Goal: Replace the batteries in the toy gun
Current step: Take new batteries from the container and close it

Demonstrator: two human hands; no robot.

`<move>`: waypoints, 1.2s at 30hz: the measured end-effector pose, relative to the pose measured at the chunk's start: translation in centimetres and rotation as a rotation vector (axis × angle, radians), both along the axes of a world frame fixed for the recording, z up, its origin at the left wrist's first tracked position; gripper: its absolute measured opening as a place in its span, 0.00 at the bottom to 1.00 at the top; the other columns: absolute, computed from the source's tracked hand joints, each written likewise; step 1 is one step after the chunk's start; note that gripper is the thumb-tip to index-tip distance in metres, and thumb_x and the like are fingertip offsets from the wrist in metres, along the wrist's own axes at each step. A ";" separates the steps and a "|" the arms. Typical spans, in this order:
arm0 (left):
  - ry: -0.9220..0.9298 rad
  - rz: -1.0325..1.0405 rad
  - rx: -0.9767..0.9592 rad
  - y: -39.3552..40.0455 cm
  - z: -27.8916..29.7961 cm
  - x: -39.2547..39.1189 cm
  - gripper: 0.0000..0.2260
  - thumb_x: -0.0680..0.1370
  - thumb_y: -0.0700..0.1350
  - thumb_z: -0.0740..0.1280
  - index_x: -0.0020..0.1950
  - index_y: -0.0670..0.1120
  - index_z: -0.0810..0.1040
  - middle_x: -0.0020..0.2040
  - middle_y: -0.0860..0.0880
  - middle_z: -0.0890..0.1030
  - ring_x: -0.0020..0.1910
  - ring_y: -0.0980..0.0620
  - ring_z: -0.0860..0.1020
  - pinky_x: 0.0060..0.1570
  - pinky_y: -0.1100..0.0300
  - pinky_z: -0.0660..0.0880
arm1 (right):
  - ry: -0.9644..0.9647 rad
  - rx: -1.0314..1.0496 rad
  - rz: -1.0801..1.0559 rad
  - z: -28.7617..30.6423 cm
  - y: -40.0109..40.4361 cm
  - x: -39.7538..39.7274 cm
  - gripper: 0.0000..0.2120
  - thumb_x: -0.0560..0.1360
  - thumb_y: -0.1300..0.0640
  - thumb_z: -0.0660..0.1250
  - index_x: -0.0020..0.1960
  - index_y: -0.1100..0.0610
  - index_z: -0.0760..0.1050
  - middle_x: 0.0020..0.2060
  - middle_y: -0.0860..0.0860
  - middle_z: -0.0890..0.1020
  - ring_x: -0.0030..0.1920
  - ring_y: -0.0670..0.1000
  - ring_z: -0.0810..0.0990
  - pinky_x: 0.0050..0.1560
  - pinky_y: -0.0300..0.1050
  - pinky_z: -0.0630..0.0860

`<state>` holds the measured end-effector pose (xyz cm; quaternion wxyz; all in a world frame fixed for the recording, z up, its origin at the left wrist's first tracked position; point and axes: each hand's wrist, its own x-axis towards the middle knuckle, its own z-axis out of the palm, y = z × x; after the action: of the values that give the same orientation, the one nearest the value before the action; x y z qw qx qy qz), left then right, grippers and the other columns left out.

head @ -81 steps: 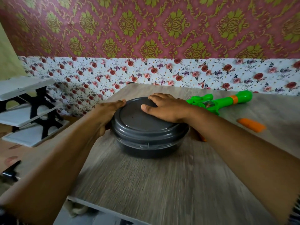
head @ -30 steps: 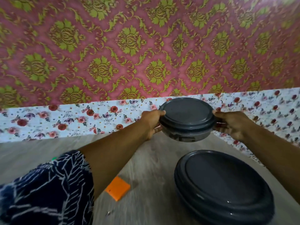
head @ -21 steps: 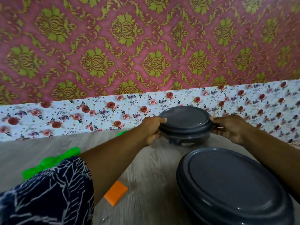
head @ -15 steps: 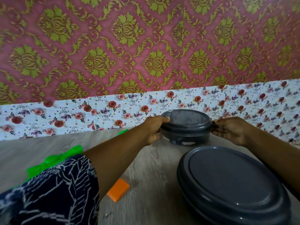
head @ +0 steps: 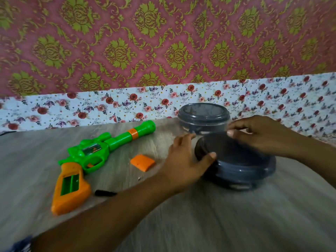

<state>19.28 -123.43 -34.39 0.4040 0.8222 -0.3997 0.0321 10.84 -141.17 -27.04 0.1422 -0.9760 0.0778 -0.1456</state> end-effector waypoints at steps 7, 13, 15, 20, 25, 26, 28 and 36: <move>0.031 -0.095 -0.063 1.7 -1.8 -4.3 0.42 0.68 0.59 0.71 0.75 0.49 0.53 0.72 0.51 0.61 0.71 0.57 0.58 0.62 0.72 0.54 | 0.161 -0.084 -0.002 -1.3 4.3 -4.6 0.32 0.74 0.38 0.43 0.63 0.56 0.73 0.60 0.56 0.78 0.58 0.53 0.76 0.63 0.49 0.69; 0.066 -0.034 -0.051 2.6 -1.7 -4.6 0.41 0.71 0.54 0.71 0.76 0.44 0.51 0.74 0.48 0.59 0.71 0.51 0.63 0.61 0.69 0.59 | 0.103 -0.182 -0.047 -3.7 5.3 -4.7 0.32 0.76 0.42 0.59 0.74 0.56 0.57 0.75 0.53 0.59 0.74 0.50 0.57 0.72 0.42 0.53; 0.046 -0.048 -0.053 2.8 -1.8 -4.9 0.40 0.71 0.53 0.72 0.75 0.45 0.53 0.73 0.48 0.60 0.70 0.52 0.64 0.57 0.73 0.58 | 0.128 -0.172 -0.019 -3.5 5.1 -4.9 0.35 0.73 0.42 0.63 0.74 0.55 0.55 0.75 0.52 0.58 0.74 0.49 0.56 0.72 0.40 0.52; 0.173 -0.075 -0.169 3.2 -1.5 -4.3 0.41 0.67 0.54 0.75 0.73 0.49 0.57 0.68 0.55 0.64 0.67 0.58 0.65 0.62 0.68 0.62 | 0.171 -0.065 0.133 -2.7 3.6 -6.0 0.33 0.71 0.57 0.70 0.72 0.45 0.60 0.71 0.38 0.62 0.70 0.36 0.57 0.61 0.19 0.47; 0.271 -0.137 -0.222 3.4 -1.5 -4.1 0.34 0.66 0.56 0.76 0.66 0.61 0.61 0.64 0.60 0.72 0.65 0.59 0.70 0.64 0.60 0.69 | 0.288 0.276 0.205 -0.1 2.4 -6.6 0.31 0.69 0.75 0.63 0.59 0.42 0.75 0.65 0.36 0.71 0.63 0.27 0.65 0.57 0.23 0.66; 0.268 -0.153 -0.230 3.4 -1.5 -4.1 0.34 0.66 0.55 0.76 0.67 0.60 0.62 0.65 0.60 0.72 0.64 0.59 0.70 0.64 0.60 0.70 | 0.240 0.342 0.181 0.0 2.8 -6.2 0.28 0.71 0.74 0.62 0.56 0.44 0.77 0.64 0.38 0.74 0.63 0.32 0.68 0.60 0.30 0.68; 0.271 -0.156 -0.251 3.3 -1.6 -4.0 0.37 0.64 0.57 0.76 0.68 0.57 0.63 0.65 0.59 0.73 0.64 0.59 0.71 0.64 0.57 0.70 | 0.167 0.381 0.111 -0.6 4.0 -4.9 0.19 0.75 0.66 0.62 0.58 0.45 0.77 0.63 0.43 0.75 0.62 0.42 0.72 0.64 0.41 0.68; 0.370 -0.024 -0.305 3.0 -2.0 -2.9 0.34 0.59 0.54 0.80 0.61 0.46 0.73 0.57 0.49 0.80 0.53 0.56 0.79 0.54 0.59 0.78 | -0.018 0.494 -0.025 -2.1 4.9 -1.9 0.20 0.75 0.69 0.57 0.46 0.48 0.81 0.58 0.48 0.80 0.62 0.47 0.75 0.69 0.45 0.64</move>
<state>16.37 -120.45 -36.43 0.5903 0.7386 -0.3194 -0.0637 8.90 -136.32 -29.13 0.3754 -0.9092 0.1216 -0.1325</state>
